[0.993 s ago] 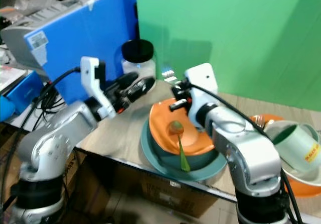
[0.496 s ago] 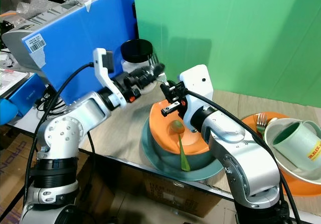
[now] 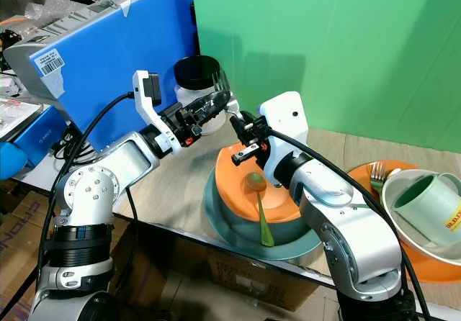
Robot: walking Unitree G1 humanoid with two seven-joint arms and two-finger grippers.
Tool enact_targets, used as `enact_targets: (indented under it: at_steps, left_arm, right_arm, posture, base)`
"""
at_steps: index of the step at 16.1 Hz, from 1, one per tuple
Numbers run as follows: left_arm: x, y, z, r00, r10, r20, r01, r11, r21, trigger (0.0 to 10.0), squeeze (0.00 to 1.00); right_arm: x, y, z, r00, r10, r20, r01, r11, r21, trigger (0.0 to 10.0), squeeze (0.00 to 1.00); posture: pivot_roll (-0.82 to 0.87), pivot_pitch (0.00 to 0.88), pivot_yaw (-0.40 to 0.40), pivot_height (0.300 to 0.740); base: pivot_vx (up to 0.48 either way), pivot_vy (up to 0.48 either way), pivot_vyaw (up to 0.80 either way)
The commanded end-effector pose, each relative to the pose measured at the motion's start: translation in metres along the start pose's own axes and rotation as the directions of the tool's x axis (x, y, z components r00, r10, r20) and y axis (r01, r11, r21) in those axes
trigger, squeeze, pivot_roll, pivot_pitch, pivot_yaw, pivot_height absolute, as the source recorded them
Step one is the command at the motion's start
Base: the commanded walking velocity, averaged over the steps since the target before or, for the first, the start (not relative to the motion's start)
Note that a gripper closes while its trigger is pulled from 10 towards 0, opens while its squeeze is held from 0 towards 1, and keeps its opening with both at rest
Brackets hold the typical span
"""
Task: Setting the table
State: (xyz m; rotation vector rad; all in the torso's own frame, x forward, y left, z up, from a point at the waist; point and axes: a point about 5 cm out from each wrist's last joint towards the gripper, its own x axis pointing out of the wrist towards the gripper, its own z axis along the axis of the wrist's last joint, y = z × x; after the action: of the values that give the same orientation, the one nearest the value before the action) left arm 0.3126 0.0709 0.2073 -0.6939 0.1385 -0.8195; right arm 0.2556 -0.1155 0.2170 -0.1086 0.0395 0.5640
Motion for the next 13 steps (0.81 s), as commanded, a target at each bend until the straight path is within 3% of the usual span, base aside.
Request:
enact_targets:
  at_steps: [1, 7, 8, 9, 13]
  left_arm:
    - [0.001, -0.007, 0.002, 0.999, -0.040, -0.012, 0.041, 0.999, 0.021, 0.0, 0.00]
    - [-0.003, -0.011, -0.001, 0.997, -0.072, -0.031, 0.072, 0.997, 0.023, 0.0, 0.00]
    - [-0.003, -0.011, -0.001, 0.997, -0.072, -0.032, 0.073, 0.997, 0.023, 1.3, 0.00]
    - [-0.005, -0.011, -0.002, 0.997, -0.073, -0.040, 0.074, 0.997, 0.032, 10.0, 0.00]
    - [-0.020, -0.023, -0.003, 0.986, -0.158, -0.046, 0.158, 0.987, 0.006, 10.0, 0.00]
  right_arm:
    - [0.000, 0.004, 0.003, 0.999, 0.025, 0.020, -0.025, 1.000, -0.007, 0.0, 0.00]
    - [0.001, 0.005, 0.000, 1.000, 0.023, 0.009, -0.023, 1.000, -0.017, 0.0, 0.00]
    - [0.001, 0.004, 0.000, 1.000, 0.018, 0.005, -0.018, 1.000, -0.018, 0.0, 0.00]
    - [0.002, 0.002, -0.002, 1.000, -0.007, -0.007, 0.007, 1.000, -0.017, 0.0, 0.00]
    - [0.005, -0.016, -0.007, 0.989, -0.142, -0.042, 0.142, 0.990, 0.011, 0.0, 0.00]
  posture:
    - [0.04, 0.000, 0.093, 0.740]
    - [0.04, 0.000, 0.091, 0.740]
    - [0.04, 0.000, 0.091, 0.740]
    - [0.04, 0.000, 0.094, 0.740]
    - [0.04, 0.000, 0.089, 0.740]
  base:
    - [0.000, 0.000, 0.00]
    - [0.000, 0.000, 0.00]
    - [0.000, 0.000, 0.00]
    - [0.000, 0.000, 0.00]
    - [0.000, 0.000, 0.00]
